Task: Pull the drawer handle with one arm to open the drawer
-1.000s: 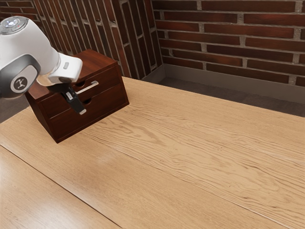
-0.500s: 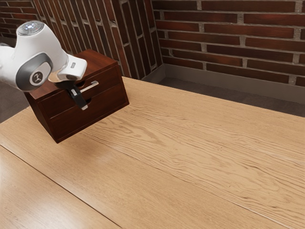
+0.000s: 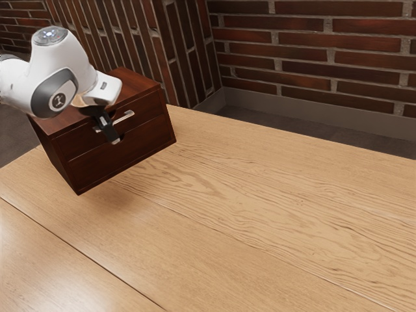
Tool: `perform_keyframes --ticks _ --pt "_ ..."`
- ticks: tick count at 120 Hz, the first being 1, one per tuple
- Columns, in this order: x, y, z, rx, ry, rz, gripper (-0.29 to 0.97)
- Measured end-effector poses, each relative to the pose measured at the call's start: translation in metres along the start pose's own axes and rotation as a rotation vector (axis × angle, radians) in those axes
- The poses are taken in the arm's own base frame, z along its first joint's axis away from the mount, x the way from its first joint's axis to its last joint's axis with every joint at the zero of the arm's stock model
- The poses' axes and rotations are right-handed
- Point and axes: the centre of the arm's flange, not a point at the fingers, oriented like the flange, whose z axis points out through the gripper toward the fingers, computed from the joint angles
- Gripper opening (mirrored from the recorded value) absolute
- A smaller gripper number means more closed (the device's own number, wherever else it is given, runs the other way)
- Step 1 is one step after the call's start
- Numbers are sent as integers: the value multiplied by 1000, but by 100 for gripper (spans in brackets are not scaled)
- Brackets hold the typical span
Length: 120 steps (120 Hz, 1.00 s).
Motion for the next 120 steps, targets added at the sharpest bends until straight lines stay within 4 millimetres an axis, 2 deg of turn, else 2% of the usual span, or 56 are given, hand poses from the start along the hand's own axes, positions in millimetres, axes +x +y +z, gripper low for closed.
perform_keyframes --ticks 10,25,59,82,120 --pt "6 2 1 -4 10 12 68" --pt "7 -2 15 -12 -1 13 68" --pt "11 -10 3 26 3 32 68" --pt "7 -11 27 29 -20 61 68" --pt "9 -8 32 35 -27 84 68"
